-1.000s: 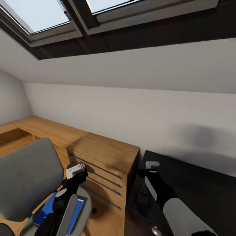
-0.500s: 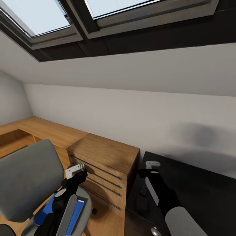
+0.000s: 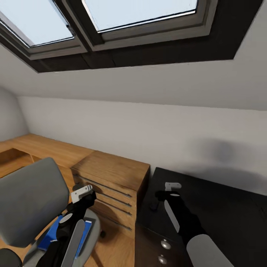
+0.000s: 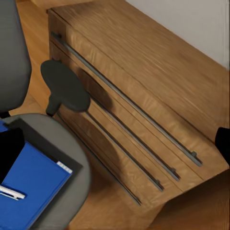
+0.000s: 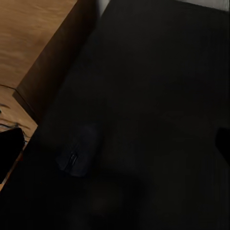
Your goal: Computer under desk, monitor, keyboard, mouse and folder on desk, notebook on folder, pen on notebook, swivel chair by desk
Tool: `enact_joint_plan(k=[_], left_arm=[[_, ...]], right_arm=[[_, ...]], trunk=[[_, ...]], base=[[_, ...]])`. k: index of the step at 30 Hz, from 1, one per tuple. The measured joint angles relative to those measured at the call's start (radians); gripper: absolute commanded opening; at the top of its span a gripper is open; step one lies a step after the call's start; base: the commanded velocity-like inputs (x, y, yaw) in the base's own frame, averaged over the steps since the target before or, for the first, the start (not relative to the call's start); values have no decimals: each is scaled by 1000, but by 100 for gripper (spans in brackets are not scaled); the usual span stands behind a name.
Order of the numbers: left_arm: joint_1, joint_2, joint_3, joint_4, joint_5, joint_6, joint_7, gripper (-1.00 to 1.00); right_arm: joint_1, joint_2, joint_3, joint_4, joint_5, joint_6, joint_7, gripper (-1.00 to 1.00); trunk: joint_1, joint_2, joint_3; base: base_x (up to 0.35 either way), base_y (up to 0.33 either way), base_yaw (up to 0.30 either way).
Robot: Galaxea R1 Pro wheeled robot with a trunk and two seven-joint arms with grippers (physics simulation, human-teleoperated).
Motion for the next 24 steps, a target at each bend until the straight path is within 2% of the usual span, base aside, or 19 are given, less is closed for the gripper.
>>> enact_joint_plan(k=[8, 24], left_arm=[[0, 1, 0, 0, 1, 1, -1, 100], [0, 1, 0, 0, 2, 1, -1, 100]], right_arm=[[0, 0, 0, 1, 1, -3, 1, 100], [0, 0, 1, 5, 2, -5, 4, 100]], trunk=[[-31, 56, 28], [-92, 168, 79]], base=[[-339, 40, -283], [-339, 106, -291]])
